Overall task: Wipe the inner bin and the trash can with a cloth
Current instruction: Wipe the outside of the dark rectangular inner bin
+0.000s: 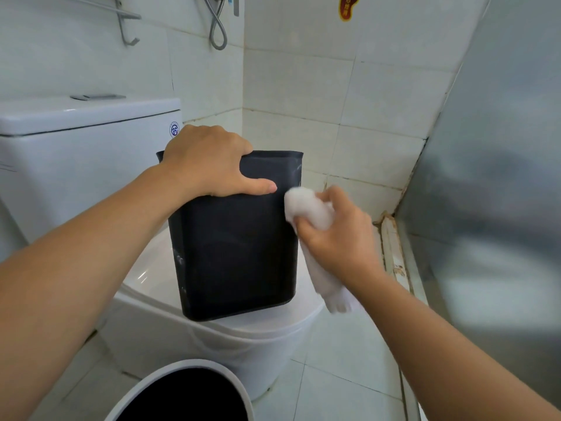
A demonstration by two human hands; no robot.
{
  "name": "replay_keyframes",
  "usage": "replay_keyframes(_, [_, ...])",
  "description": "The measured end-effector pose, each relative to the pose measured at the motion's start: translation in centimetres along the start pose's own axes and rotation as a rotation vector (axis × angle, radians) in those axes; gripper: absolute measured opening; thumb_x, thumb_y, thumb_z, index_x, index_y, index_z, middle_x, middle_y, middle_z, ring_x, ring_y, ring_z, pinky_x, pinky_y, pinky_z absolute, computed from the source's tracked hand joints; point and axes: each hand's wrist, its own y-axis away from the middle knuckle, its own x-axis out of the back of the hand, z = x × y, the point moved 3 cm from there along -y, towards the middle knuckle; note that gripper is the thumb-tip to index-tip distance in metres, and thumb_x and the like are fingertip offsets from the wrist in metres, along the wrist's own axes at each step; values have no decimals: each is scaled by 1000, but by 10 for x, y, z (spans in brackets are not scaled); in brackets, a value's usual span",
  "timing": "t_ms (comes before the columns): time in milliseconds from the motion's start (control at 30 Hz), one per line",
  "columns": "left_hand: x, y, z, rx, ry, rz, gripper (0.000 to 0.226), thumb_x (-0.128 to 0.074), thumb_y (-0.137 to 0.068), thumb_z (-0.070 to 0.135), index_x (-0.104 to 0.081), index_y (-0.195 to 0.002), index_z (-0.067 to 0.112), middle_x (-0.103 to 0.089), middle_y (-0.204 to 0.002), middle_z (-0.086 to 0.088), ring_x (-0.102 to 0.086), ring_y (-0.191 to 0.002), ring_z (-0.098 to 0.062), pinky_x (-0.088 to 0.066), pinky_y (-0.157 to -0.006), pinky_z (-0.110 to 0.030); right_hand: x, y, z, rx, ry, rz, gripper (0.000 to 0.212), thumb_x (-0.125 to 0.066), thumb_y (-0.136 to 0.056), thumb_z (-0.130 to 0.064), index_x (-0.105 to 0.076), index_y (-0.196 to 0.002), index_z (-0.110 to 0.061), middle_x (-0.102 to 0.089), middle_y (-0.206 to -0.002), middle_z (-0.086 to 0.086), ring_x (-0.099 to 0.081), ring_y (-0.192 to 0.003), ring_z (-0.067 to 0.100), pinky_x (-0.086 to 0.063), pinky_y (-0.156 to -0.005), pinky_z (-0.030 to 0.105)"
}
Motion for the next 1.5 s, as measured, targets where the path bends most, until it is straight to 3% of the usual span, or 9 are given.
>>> replay_keyframes(133, [-1, 0, -2, -15, -15, 31, 72, -46, -72, 97, -56, -72, 25, -59, -69, 5, -50, -63, -14, -36, -62, -32, 2, -20, -17, 24, -26, 112, 35, -69, -91, -43, -53, -118, -29, -60, -92, -9, -63, -83, 22, -54, -67, 37])
replay_keyframes(300, [-4, -3, -8, 24, 0, 23, 69, -49, -74, 94, -58, -73, 25, -59, -70, 3, -47, -63, -14, -36, -63, -34, -19, 12, 9, 27, 204, -219, 34, -71, -85, -45, -51, -111, -33, -62, -85, -10, -64, -82, 24, -55, -69, 38])
replay_keyframes(500, [-5, -5, -12, 53, 9, -20, 72, -45, -71, 98, -61, -73, 28, -61, -70, 4, -53, -64, -16, -46, -65, -34, -5, 12, 40, -421, -219, -193, 47, -82, -78, -49, -55, -109, -27, -66, -97, -4, -68, -83, 17, -59, -65, 36])
replay_keyframes(667, [-4, -5, -9, 47, -9, -29, 73, -43, -71, 99, -62, -76, 28, -62, -70, 4, -53, -64, -15, -45, -65, -34, 8, 8, 63, -832, -810, -364, 51, -75, -77, -22, -63, -122, -1, -75, -111, 20, -73, -104, 41, -56, -96, 59])
replay_keyframes(900, [-2, -4, -6, 56, -15, -30, 73, -45, -71, 98, -60, -75, 27, -61, -70, 4, -52, -64, -15, -41, -63, -33, -1, -1, 47, -490, -620, -58, 73, -91, -76, -37, -54, -138, -24, -67, -119, -1, -71, -102, 19, -64, -84, 43])
replay_keyframes(1100, [1, -1, -3, 45, -14, -8, 72, -48, -73, 95, -59, -74, 24, -60, -70, 4, -52, -65, -16, -35, -60, -33, -28, -1, 12, -77, -287, 19, 86, -80, -81, -58, -36, -153, -44, -41, -128, -9, -42, -101, -3, -33, -82, 4])
replay_keyframes(1300, [1, -2, -2, 30, 23, 10, 71, -51, -74, 93, -57, -71, 23, -60, -67, 4, -54, -64, -16, -45, -66, -35, -46, 1, 3, -29, -322, 43, 54, -36, -107, -52, -21, -159, -47, -33, -136, -3, -44, -118, 10, -35, -100, 24])
replay_keyframes(1433, [-2, -4, -6, 29, 16, 16, 71, -49, -73, 95, -57, -71, 25, -61, -69, 5, -55, -65, -16, -45, -66, -35, -45, -7, 7, -168, -453, 58, 88, -63, -99, -51, -10, -165, -30, -31, -162, -8, -35, -143, 6, -37, -114, 24])
replay_keyframes(1500, [-2, -4, -6, 29, 17, 16, 70, -48, -73, 95, -57, -71, 26, -61, -69, 5, -54, -65, -15, -41, -65, -34, -42, -11, 12, -287, -528, 78, 78, -73, -89, -57, -42, -151, -22, -55, -145, -9, -53, -132, 10, -50, -105, 32])
